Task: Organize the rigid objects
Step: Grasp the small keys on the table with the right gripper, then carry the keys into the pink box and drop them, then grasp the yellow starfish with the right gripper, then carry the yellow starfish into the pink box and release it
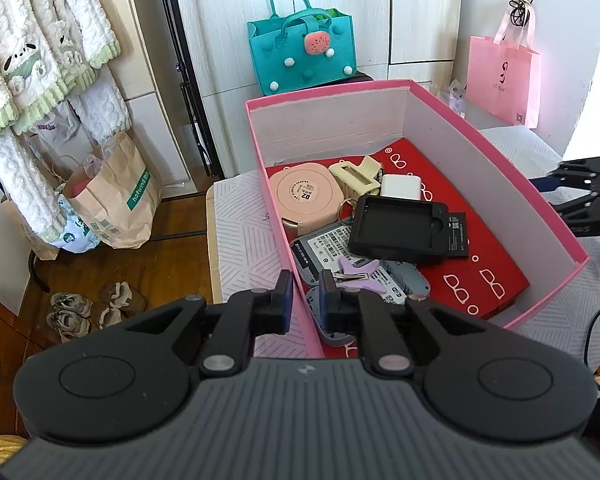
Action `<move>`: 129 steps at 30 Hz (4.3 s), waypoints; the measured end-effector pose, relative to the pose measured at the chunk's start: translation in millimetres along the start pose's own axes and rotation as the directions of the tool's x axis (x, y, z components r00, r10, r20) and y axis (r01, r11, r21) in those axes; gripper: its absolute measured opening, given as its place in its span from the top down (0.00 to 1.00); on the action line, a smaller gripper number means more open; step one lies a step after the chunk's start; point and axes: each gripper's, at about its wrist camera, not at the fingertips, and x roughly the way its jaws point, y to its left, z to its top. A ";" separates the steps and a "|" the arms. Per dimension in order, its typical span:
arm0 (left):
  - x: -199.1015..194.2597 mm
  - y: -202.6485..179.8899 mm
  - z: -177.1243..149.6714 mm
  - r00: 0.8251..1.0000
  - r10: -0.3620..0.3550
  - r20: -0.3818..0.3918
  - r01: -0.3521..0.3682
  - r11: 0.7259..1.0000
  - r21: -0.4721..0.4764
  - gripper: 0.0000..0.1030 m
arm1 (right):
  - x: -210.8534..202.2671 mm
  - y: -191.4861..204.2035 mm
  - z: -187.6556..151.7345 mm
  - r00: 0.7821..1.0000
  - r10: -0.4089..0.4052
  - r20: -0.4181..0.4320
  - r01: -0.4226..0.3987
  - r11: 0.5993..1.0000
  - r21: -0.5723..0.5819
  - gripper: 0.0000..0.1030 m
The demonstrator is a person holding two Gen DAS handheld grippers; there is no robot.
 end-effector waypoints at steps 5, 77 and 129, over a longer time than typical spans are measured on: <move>-0.1 -0.2 0.3 1.000 0.000 -0.001 0.000 1.000 0.000 0.89 | 20.7 3.6 1.6 0.997 -0.072 -0.020 0.070 0.995 -0.073 0.79; 2.6 -0.5 3.4 1.000 0.006 -0.003 -0.006 1.000 -0.021 0.89 | -59.0 -42.8 71.1 0.992 0.027 0.123 -0.060 0.960 0.272 0.85; 3.9 2.1 5.4 1.000 0.002 -0.008 -0.003 1.000 -0.031 0.89 | -26.3 -71.6 35.9 0.997 0.040 0.071 -0.060 0.949 0.309 0.63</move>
